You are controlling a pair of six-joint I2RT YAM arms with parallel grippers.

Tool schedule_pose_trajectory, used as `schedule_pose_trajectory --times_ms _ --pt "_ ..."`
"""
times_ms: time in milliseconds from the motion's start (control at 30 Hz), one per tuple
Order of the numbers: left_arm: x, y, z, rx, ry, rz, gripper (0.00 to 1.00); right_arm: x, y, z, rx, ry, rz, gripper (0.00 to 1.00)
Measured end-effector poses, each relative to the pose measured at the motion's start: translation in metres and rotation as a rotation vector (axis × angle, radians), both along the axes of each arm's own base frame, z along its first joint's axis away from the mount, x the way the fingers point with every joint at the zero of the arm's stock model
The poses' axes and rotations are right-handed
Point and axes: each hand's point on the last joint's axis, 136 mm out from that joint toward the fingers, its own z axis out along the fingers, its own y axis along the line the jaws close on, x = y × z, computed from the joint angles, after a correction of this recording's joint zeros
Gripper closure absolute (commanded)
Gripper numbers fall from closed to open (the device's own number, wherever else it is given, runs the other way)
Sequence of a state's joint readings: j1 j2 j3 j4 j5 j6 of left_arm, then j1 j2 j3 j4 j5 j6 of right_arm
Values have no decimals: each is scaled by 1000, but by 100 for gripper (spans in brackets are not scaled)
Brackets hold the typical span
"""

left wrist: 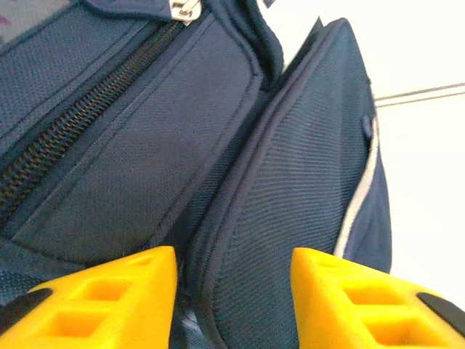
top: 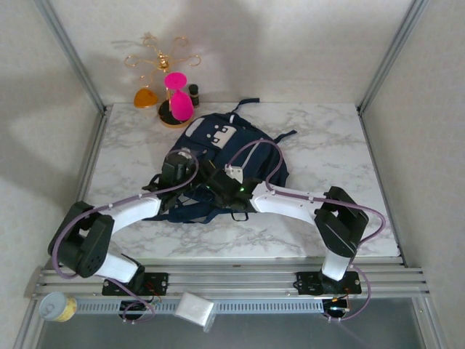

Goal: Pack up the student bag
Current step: Zip the student bag at the center of the table.

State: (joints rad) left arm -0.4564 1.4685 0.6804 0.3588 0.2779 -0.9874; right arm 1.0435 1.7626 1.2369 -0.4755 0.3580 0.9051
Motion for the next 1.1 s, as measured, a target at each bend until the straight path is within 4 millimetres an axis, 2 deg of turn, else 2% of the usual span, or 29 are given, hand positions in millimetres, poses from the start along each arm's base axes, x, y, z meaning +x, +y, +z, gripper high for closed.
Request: schedule_pose_trajectory --times_ms 67,133,400,567,667,767,900,1100 --pt "2 -2 -8 -4 16 2 68 3 -1 -1 -14 -7 -12 62" --pt "5 -3 -12 -1 25 5 76 6 -2 0 -27 -21 -25 65" --pt "15 -6 -14 12 12 8 100 17 -12 1 -37 -43 -82 78" --pt "17 -7 -13 22 2 2 100 18 -22 1 -59 -46 -98 78" --pt "17 -8 -13 25 1 -1 100 18 -23 1 -60 -46 -99 74" --pt "17 -10 -15 27 3 -6 100 18 -23 0 -66 -46 -97 74" --pt "17 -11 -14 28 0 -6 100 25 -21 -3 -84 -53 -96 81" --pt "20 -9 -13 61 -1 -2 100 27 -22 -3 -110 -61 -53 100"
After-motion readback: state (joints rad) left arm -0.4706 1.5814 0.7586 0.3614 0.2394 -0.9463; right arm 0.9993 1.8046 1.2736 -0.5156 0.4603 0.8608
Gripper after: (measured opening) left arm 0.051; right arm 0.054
